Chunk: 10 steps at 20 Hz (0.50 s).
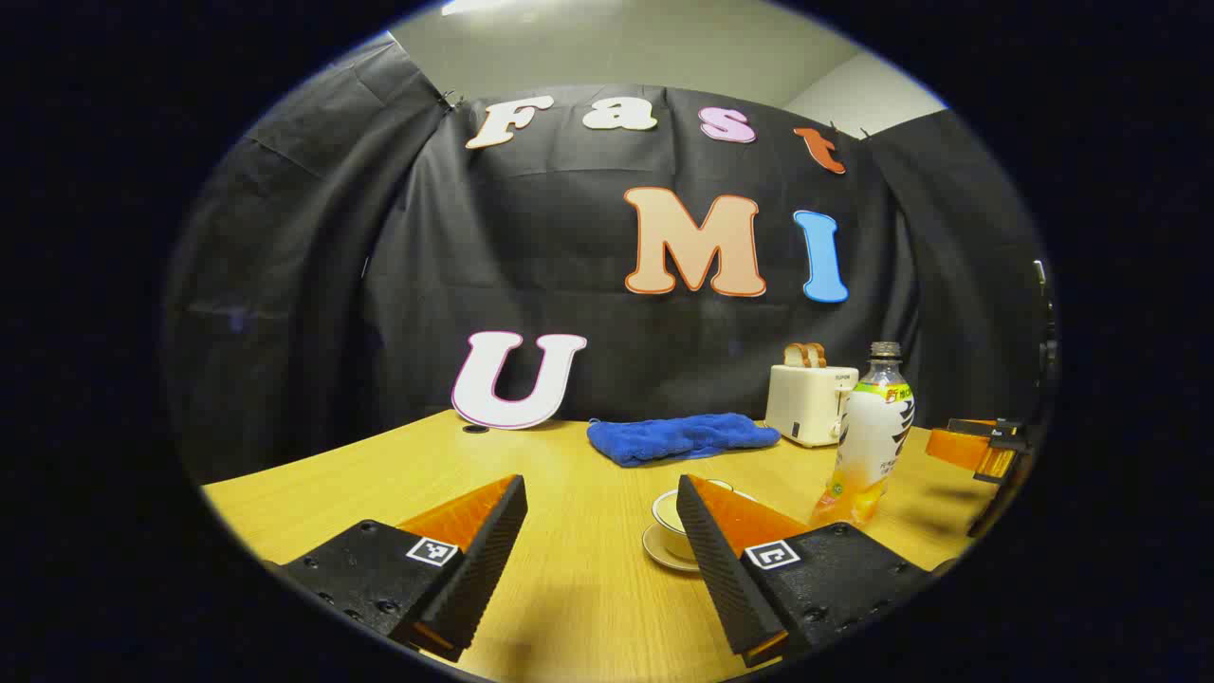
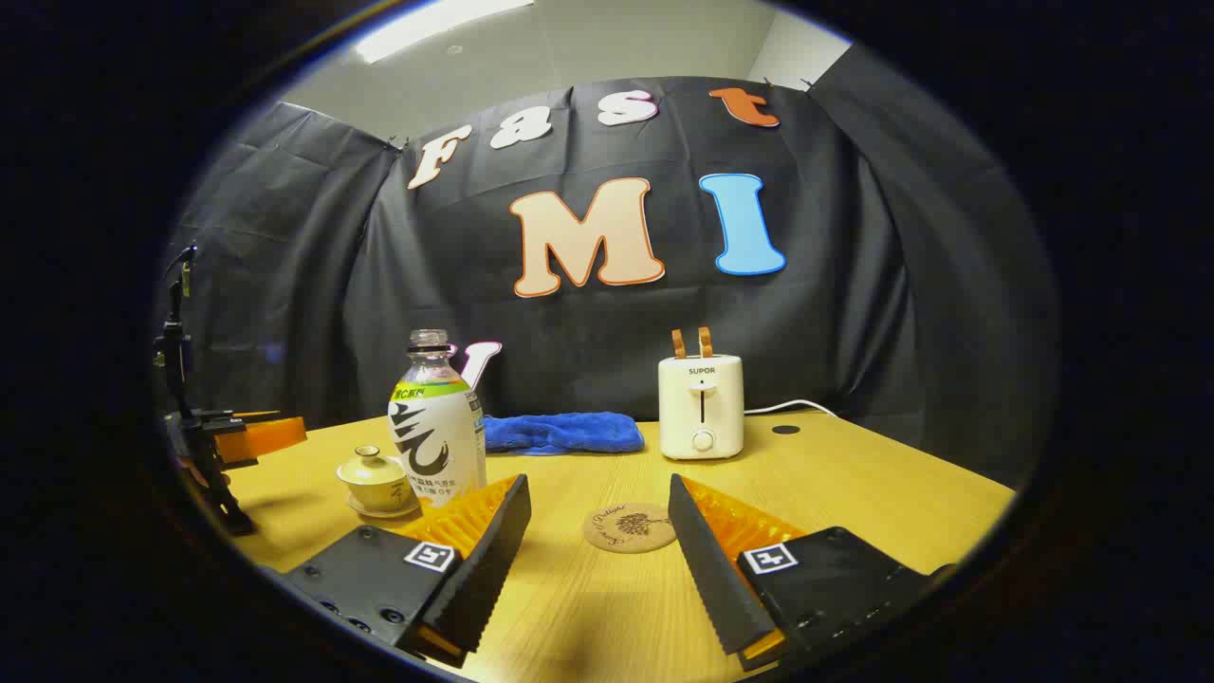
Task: Open the teacup lid with one hand, grasp the water bottle and pour water into the teacup with the other hand; after pouring, place the water bottle on the coaster and then close the teacup lid.
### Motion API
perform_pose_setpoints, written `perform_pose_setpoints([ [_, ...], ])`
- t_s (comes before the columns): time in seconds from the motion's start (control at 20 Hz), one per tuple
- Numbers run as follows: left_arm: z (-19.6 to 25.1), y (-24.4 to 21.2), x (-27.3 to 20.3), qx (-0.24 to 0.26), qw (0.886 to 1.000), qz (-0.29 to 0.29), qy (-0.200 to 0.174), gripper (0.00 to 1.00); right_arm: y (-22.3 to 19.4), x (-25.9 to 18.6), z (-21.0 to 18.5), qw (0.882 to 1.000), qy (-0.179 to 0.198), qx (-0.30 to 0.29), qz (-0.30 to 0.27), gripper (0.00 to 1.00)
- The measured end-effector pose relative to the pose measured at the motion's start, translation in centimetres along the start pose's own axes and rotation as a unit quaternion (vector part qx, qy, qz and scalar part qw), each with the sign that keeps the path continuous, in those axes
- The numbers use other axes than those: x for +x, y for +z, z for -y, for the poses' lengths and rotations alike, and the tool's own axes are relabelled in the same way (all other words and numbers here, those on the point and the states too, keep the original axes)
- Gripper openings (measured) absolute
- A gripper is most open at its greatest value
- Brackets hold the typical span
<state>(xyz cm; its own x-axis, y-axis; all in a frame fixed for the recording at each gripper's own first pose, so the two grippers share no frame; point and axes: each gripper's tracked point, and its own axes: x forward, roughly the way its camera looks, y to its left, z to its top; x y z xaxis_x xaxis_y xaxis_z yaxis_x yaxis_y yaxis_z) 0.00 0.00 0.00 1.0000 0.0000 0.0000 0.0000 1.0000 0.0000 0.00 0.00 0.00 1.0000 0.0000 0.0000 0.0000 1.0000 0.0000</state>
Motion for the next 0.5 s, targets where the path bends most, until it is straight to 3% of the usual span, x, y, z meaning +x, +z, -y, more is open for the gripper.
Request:
perform_pose_setpoints([
  [0.1, -0.02, 0.19, -0.08, 0.001, 1.0, 0.003, 0.003, 0.89, 0.01, -0.16, 0.12, 1.0, -0.008, -0.013, 0.0, 0.95],
  [0.2, -0.13, 0.19, -0.24, 0.002, 1.0, 0.006, 0.008, 0.93, -0.13, -0.04, 0.12, 1.0, -0.01, -0.014, 0.0, 0.89],
  [0.3, -0.34, -0.07, -0.23, 0.003, 1.0, 0.007, 0.016, 0.93, -0.22, 0.04, 0.08, 1.0, -0.011, -0.014, 0.0, 0.99],
  [0.35, -0.41, 0.03, -0.18, 0.006, 1.0, 0.01, 0.02, 0.94, -0.12, 0.11, 0.2, 1.0, -0.013, -0.014, 0.0, 0.94],
  [0.4, -0.57, -0.49, -0.36, 0.013, 1.0, 0.002, 0.024, 0.93, -0.18, 0.21, 0.33, 1.0, -0.016, -0.014, 0.0, 0.99],
  [0.5, -0.68, -0.26, -0.35, 0.027, 0.999, 0.011, 0.027, 0.94, -0.25, 0.18, 0.38, 1.0, -0.018, -0.014, 0.0, 0.94],
])
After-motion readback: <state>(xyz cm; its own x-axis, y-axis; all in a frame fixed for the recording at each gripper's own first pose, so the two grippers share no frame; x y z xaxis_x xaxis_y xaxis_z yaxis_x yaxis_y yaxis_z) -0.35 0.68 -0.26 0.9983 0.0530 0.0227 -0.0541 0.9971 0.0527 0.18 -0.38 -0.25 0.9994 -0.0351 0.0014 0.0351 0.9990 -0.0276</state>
